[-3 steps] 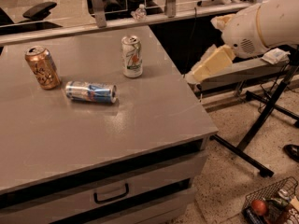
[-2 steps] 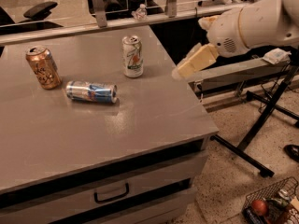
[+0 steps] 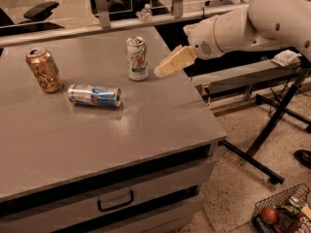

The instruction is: Move 7up can near orange can

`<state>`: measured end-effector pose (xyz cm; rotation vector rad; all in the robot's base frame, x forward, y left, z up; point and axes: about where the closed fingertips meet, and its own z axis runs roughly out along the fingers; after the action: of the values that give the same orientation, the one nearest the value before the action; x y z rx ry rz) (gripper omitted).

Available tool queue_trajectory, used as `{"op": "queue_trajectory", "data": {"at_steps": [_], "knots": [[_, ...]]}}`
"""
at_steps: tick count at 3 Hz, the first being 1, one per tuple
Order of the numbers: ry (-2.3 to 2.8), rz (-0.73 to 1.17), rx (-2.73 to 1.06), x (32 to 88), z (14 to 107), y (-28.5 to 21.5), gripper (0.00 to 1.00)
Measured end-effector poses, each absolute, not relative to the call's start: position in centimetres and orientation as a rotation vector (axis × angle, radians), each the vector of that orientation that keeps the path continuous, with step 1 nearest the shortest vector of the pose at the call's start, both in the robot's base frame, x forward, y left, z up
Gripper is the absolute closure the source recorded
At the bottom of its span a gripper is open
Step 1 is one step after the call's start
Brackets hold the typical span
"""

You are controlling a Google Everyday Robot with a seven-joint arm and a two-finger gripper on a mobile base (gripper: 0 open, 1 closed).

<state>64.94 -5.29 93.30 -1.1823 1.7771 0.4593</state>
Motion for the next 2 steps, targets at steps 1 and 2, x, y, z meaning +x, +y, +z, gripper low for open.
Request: {"op": "queue_trajectory", "data": {"at_steps": [1,2], "knots": [[1.768,0.503,-1.196,66.5,92.3,-3.5,0.00],[1.769,0.524,-1.210,68.0,91.4,-1.9,0.00]]}}
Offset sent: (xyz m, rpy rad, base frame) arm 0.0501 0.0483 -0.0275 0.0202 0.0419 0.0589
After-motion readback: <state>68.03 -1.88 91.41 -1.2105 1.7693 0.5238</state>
